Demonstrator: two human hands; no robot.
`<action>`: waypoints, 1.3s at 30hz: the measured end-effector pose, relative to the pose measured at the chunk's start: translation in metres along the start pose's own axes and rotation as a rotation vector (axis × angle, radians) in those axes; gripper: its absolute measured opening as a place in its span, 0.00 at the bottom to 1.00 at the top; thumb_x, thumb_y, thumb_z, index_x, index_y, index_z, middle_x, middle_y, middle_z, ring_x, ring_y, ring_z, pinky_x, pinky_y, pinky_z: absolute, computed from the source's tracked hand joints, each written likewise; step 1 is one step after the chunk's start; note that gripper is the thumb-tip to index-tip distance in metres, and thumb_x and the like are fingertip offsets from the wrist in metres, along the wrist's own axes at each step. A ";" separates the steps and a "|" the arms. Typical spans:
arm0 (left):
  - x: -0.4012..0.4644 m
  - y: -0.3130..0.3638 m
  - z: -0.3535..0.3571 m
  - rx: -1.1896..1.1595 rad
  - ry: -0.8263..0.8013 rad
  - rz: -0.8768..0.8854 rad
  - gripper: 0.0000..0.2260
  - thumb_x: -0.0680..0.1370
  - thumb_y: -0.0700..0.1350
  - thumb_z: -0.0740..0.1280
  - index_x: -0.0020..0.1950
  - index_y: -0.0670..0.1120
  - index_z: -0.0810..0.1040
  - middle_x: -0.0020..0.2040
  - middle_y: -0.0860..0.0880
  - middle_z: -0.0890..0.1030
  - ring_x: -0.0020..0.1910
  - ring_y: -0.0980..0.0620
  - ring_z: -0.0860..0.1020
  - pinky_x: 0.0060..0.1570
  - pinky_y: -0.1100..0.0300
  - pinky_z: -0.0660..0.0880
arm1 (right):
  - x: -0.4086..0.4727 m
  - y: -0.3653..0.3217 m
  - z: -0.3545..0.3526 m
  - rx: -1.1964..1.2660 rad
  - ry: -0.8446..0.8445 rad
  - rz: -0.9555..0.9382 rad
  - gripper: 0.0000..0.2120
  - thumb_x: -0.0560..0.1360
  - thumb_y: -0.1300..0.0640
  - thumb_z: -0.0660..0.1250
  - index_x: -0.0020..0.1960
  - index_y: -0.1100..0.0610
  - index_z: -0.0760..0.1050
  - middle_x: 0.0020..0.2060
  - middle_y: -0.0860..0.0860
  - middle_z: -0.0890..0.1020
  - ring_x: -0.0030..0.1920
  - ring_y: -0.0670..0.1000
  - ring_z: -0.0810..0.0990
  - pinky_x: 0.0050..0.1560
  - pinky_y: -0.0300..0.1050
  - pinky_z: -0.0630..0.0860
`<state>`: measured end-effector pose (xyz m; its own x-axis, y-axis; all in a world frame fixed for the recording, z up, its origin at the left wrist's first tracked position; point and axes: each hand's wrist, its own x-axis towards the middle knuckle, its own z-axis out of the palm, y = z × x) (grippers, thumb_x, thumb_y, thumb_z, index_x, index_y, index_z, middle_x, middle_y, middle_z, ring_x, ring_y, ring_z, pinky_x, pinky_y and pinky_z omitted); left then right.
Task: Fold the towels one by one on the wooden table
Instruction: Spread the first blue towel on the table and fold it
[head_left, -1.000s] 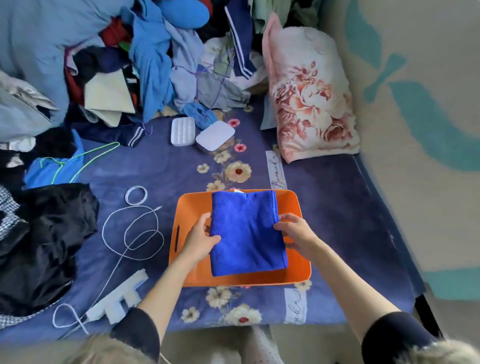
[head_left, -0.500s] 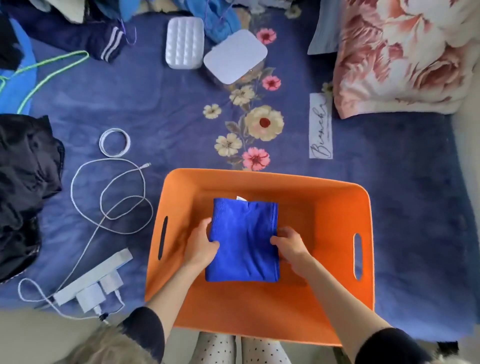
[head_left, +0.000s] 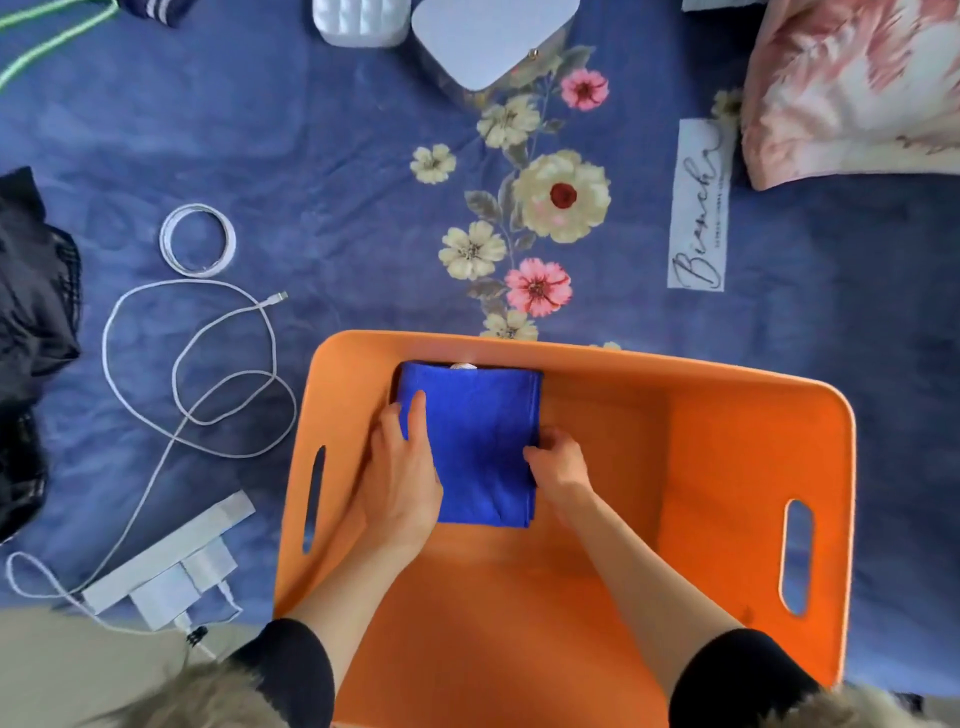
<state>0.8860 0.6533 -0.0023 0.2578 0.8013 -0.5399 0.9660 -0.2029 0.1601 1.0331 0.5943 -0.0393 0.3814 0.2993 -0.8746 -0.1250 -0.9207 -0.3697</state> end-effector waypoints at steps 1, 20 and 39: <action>-0.001 -0.002 0.004 0.053 -0.029 0.060 0.36 0.74 0.34 0.61 0.77 0.47 0.47 0.75 0.42 0.50 0.72 0.42 0.58 0.60 0.56 0.68 | -0.002 0.002 0.001 -0.049 0.036 -0.022 0.15 0.74 0.65 0.61 0.61 0.60 0.72 0.57 0.58 0.77 0.57 0.60 0.75 0.55 0.46 0.71; 0.046 -0.012 0.033 0.593 -0.160 0.252 0.64 0.60 0.64 0.75 0.67 0.51 0.22 0.69 0.39 0.24 0.73 0.40 0.31 0.70 0.46 0.32 | 0.035 0.017 -0.007 -1.239 0.019 -0.781 0.57 0.64 0.30 0.66 0.74 0.46 0.30 0.75 0.50 0.33 0.75 0.52 0.33 0.73 0.58 0.40; -0.094 0.038 -0.119 -0.066 -0.044 0.445 0.24 0.80 0.50 0.59 0.75 0.49 0.58 0.77 0.49 0.53 0.76 0.50 0.51 0.73 0.56 0.52 | -0.174 -0.027 -0.125 -0.676 0.240 -0.703 0.27 0.79 0.50 0.59 0.75 0.52 0.56 0.70 0.53 0.68 0.67 0.56 0.69 0.64 0.52 0.69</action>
<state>0.8958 0.6370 0.1529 0.6498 0.6192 -0.4408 0.7580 -0.4848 0.4363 1.0850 0.5353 0.1620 0.3529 0.8398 -0.4126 0.7173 -0.5259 -0.4571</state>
